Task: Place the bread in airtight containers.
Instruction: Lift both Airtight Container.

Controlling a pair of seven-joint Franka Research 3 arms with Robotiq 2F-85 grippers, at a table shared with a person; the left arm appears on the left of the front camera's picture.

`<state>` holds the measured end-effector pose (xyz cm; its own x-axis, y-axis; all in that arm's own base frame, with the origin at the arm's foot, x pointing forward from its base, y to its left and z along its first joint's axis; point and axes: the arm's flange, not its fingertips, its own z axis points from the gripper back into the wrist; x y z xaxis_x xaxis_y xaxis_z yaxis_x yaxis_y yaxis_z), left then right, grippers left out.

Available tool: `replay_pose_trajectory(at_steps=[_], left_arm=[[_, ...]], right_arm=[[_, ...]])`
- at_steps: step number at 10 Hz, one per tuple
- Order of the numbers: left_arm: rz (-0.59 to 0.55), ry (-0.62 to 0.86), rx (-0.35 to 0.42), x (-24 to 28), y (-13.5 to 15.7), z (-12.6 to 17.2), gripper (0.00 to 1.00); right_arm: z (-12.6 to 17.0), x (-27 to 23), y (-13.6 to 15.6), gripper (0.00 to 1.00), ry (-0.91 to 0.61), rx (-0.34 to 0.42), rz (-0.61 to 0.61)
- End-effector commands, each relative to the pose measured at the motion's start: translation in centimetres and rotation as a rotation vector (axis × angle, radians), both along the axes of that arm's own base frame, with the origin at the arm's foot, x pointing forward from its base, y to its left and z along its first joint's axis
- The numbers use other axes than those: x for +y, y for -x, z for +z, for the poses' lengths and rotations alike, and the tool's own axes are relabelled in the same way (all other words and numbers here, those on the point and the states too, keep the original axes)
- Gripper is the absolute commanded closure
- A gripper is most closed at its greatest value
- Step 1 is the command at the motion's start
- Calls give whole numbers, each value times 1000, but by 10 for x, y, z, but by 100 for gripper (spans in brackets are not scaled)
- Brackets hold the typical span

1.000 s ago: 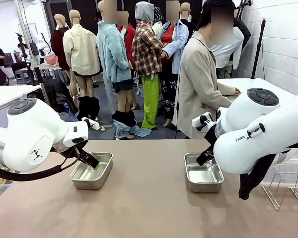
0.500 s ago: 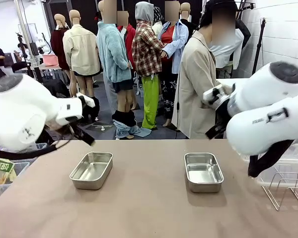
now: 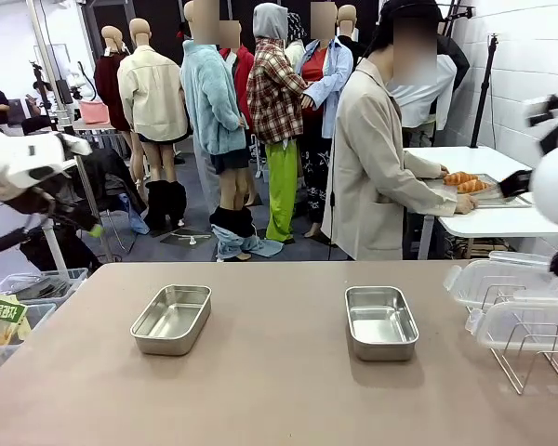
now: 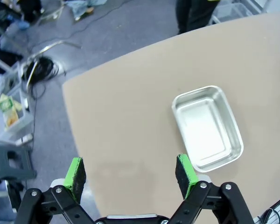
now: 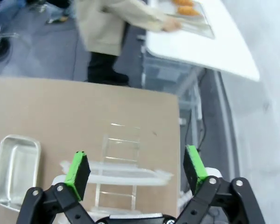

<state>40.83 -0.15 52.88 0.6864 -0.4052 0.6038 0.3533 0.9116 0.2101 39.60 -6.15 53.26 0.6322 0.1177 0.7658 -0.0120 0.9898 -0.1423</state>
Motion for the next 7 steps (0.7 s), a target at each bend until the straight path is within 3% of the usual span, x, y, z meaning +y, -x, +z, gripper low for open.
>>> replay_pose_trajectory(at_steps=[1, 4, 5, 7], left_arm=[[67, 16, 18, 34, 8, 12, 0], [160, 44, 10, 65, 21, 22, 0], [125, 32, 8, 61, 17, 15, 0], [125, 32, 8, 61, 17, 15, 0]], right_arm=[[-9, -40, -4, 0, -85, 13, -100], [-31, -71, 10, 0, -170, -8, -125], [-16, -75, 11, 0, -103, 17, -156], [-16, -75, 11, 0, -103, 17, -156]])
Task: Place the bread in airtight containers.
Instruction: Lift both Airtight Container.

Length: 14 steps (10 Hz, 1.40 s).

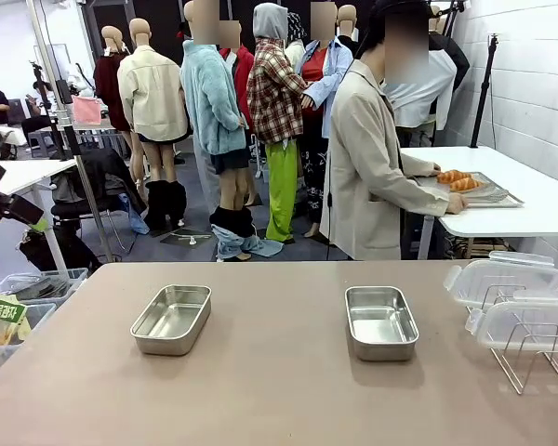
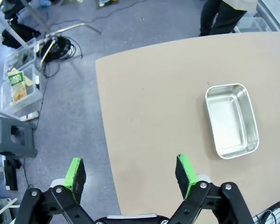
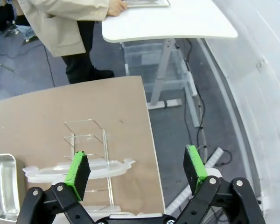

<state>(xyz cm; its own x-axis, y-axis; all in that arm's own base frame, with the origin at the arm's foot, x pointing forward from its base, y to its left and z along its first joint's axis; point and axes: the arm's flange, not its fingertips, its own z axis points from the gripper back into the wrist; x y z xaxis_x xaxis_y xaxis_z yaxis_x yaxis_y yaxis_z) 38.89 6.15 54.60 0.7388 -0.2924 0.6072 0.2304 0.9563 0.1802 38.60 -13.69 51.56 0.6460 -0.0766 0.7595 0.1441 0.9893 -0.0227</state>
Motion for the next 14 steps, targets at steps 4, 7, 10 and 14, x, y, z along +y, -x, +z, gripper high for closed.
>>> replay_pose_trajectory(at_steps=[4, 7, 10, 14], left_arm=[[-8, 3, -1, -2, -3, -2, 0], [-8, 3, -1, -2, -3, -2, 0], [-8, 3, -1, -2, -3, -2, 0], [-8, 3, -1, -2, -3, -2, 0]], right_arm=[[1, 0, 1, 0, 18, 4, 2], [1, 0, 1, 0, 18, 4, 2], [1, 0, 1, 0, 18, 4, 2], [1, 0, 1, 0, 18, 4, 2]])
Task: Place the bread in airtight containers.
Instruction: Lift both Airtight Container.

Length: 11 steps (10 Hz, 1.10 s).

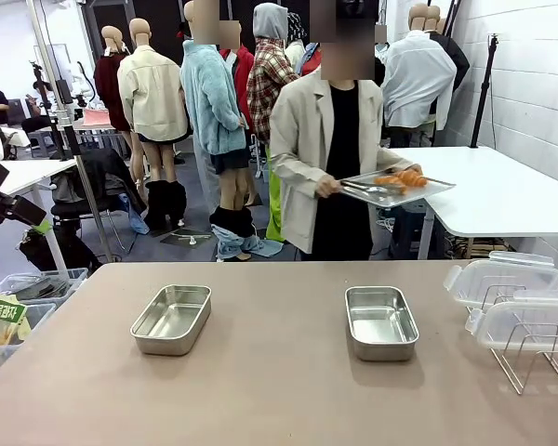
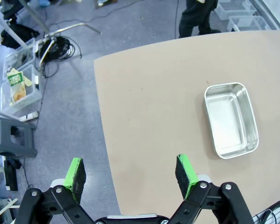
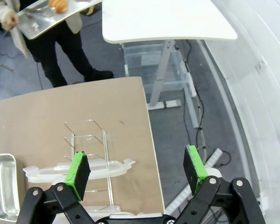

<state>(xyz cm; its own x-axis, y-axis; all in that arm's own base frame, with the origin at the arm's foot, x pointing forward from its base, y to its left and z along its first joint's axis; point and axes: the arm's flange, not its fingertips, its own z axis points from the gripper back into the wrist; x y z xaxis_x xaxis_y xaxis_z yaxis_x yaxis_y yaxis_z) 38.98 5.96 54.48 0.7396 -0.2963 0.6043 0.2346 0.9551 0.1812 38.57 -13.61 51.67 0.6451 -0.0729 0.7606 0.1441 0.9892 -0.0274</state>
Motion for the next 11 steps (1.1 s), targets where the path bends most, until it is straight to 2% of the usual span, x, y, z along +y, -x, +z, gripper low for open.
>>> replay_pose_trajectory(at_steps=[1, 11], left_arm=[[-4, 5, -5, 0, -2, -1, 0], [-4, 5, -5, 0, -2, -1, 0]], right_arm=[[0, 0, 1, 0, 13, 5, 2], [0, 0, 1, 0, 13, 5, 2]])
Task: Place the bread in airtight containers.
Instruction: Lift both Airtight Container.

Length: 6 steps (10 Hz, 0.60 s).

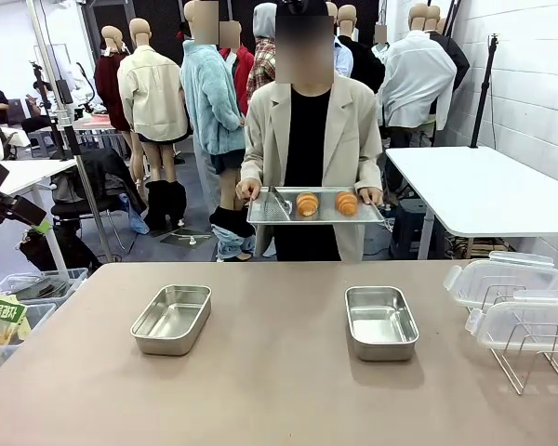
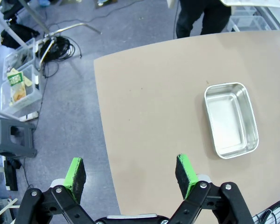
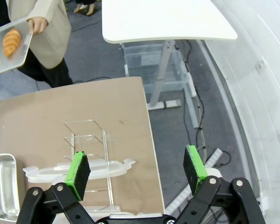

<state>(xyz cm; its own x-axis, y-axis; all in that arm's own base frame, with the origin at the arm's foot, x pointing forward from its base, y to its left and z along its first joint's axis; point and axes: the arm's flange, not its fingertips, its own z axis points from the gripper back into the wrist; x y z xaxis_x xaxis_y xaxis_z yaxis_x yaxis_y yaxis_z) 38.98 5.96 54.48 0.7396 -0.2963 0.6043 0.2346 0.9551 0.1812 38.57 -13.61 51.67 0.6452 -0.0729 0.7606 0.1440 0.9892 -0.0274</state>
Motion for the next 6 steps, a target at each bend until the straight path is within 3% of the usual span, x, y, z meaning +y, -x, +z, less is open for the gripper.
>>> replay_pose_trajectory(at_steps=[1, 6], left_arm=[[-4, 5, -5, 0, -2, -1, 0], [-4, 5, -5, 0, -2, -1, 0]], right_arm=[[0, 0, 1, 0, 13, 5, 2], [0, 0, 1, 0, 13, 5, 2]])
